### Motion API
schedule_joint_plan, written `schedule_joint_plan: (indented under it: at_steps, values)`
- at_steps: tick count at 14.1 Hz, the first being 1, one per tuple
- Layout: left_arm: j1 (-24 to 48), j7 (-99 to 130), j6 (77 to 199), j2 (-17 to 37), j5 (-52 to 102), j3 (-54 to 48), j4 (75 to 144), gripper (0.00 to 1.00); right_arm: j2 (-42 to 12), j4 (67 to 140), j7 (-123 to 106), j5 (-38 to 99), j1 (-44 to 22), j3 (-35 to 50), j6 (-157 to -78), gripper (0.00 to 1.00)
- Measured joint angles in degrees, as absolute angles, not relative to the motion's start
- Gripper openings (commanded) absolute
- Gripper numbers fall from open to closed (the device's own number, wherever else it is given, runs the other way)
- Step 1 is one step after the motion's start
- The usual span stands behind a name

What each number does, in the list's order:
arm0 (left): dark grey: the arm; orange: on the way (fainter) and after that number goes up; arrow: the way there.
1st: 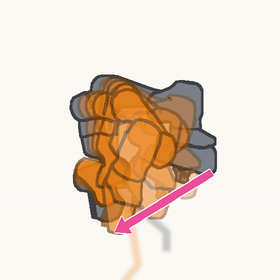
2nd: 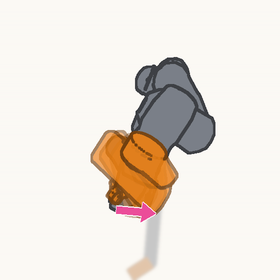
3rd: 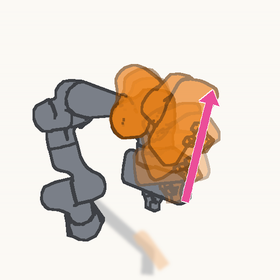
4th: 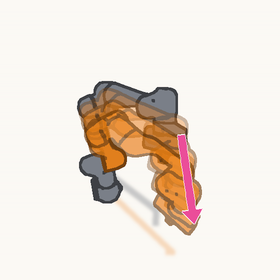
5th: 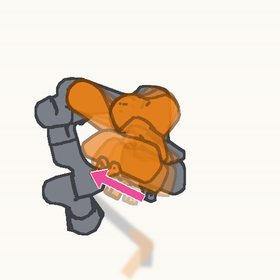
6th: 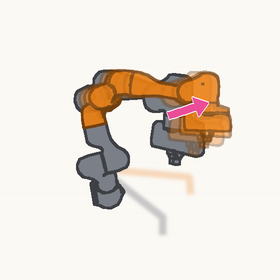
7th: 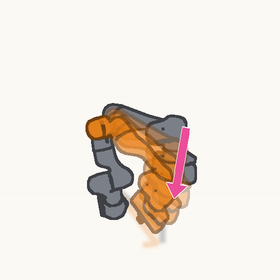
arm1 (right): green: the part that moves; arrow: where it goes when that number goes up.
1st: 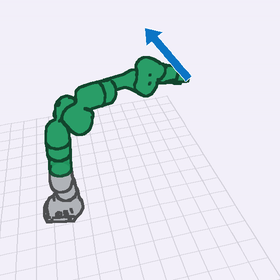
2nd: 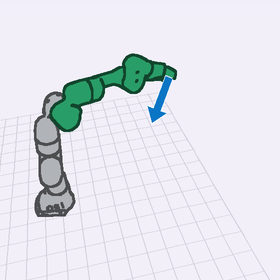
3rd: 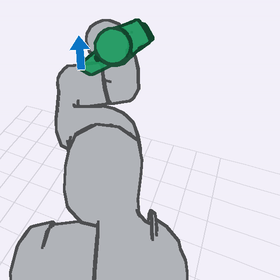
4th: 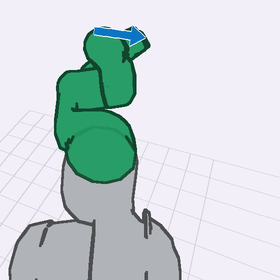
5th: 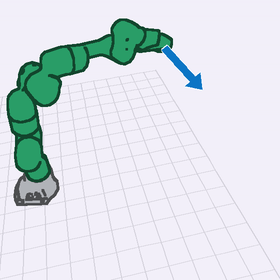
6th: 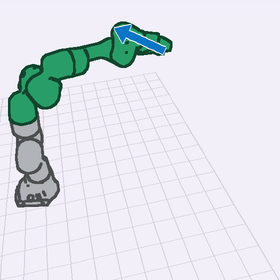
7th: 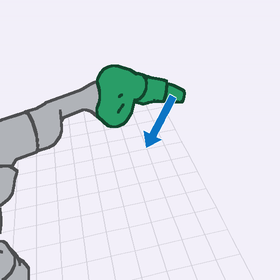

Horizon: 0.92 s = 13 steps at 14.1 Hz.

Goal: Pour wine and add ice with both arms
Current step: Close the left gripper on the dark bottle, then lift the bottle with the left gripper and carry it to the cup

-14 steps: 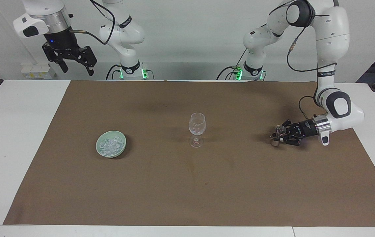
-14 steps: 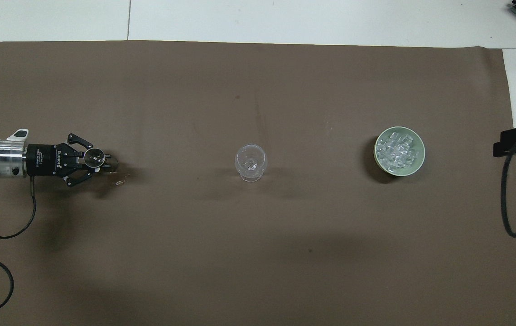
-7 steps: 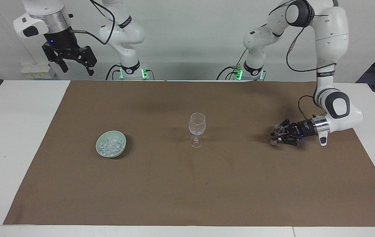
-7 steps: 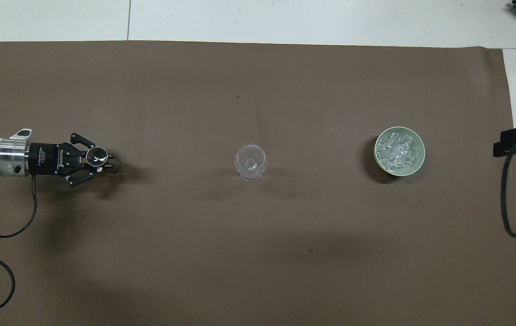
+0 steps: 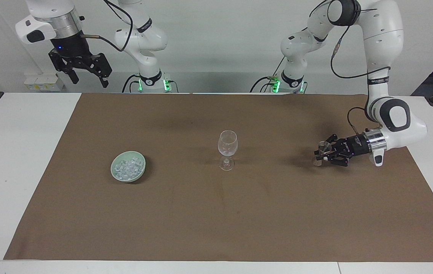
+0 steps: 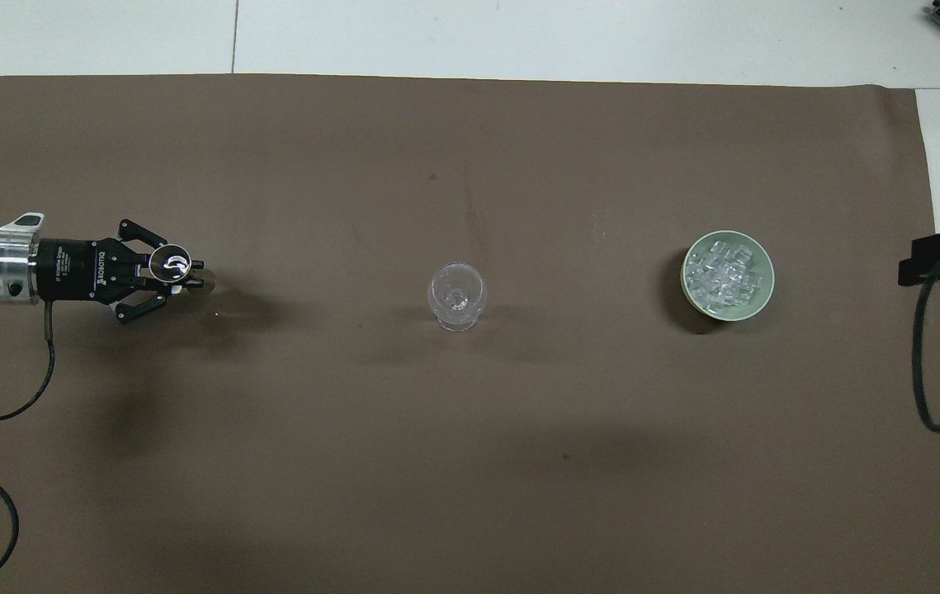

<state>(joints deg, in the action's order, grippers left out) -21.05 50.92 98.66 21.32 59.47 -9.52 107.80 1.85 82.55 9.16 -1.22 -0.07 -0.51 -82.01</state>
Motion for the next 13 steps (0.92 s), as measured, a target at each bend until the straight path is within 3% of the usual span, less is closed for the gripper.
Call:
schedule_joint_plan:
  at_steps: [13]
  values:
    - [-8.0, 64.7, 105.3, 16.5, 63.5, -11.8, 103.9, 0.00, 1.9, 82.6, 9.2, -1.2, -0.1, -0.5, -82.0, 1.00]
